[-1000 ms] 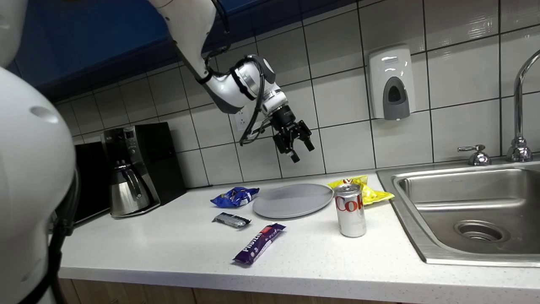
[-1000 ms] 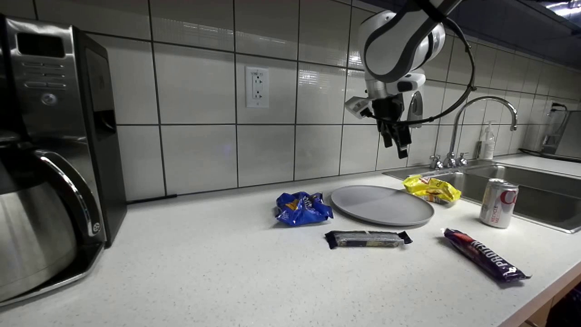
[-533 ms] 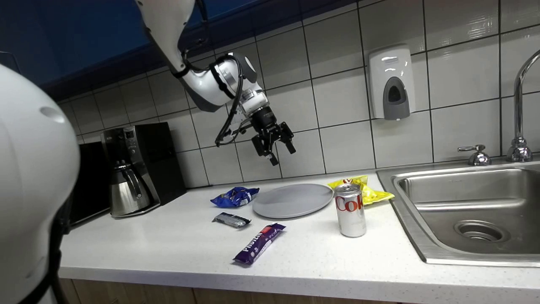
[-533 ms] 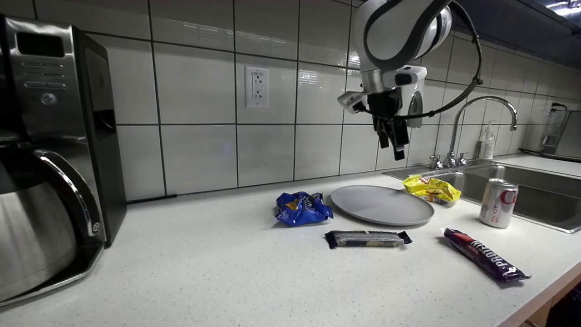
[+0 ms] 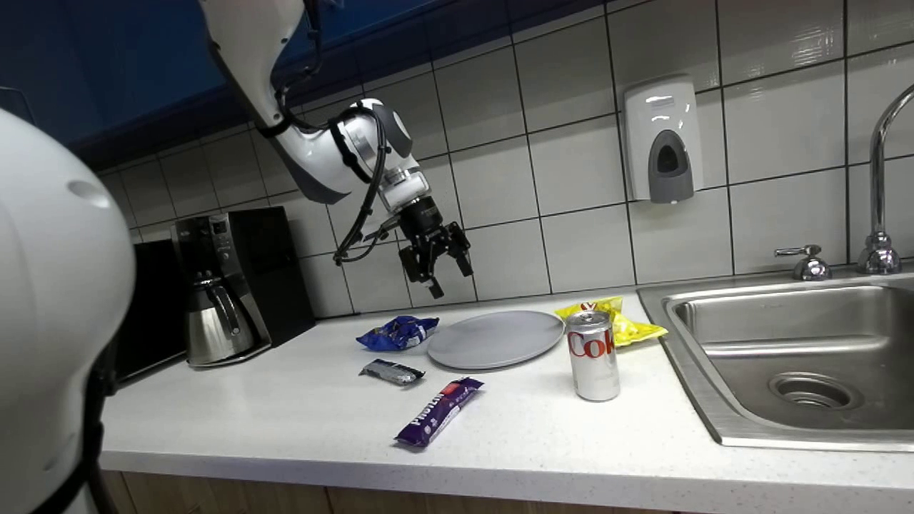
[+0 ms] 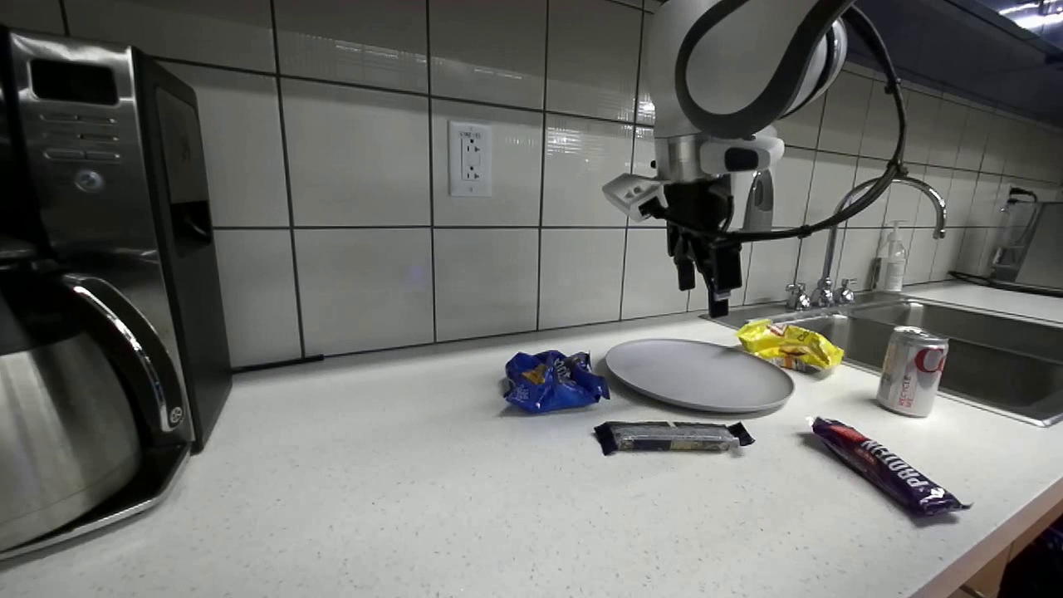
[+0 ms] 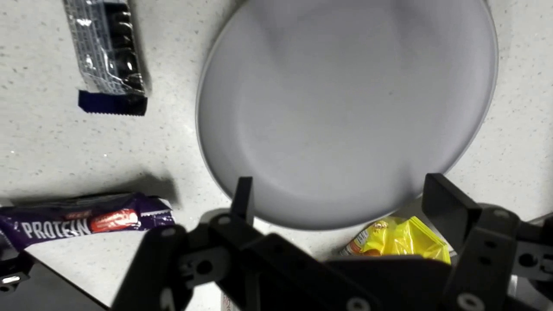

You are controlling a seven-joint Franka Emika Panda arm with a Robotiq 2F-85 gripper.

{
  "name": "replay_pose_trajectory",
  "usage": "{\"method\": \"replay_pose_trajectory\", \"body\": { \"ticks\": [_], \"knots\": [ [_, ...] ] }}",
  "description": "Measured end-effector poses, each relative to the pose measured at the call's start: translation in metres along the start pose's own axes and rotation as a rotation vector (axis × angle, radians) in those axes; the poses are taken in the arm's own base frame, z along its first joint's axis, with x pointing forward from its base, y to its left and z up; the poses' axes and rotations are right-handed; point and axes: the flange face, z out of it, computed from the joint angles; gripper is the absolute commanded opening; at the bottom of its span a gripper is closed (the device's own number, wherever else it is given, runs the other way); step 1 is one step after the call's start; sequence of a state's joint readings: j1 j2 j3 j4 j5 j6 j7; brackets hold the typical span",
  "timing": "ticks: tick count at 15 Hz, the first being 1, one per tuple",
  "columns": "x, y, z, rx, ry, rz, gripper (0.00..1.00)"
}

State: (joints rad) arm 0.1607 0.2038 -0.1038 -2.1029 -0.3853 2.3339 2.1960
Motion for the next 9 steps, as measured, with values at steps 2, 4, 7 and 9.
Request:
{"method": "replay_pose_trajectory", "body": {
  "ticks": [2,4,7,9],
  "knots": [
    [-0.010,0.010,0.006,0.004,-0.017,-0.022,1.00],
    [-0.021,0.020,0.010,0.002,-0.027,-0.047,1.00],
    [-0.037,0.035,0.013,-0.008,-0.034,-0.083,1.00],
    [-0.045,0.042,0.013,-0.011,-0.037,-0.102,1.00]
  ]
}}
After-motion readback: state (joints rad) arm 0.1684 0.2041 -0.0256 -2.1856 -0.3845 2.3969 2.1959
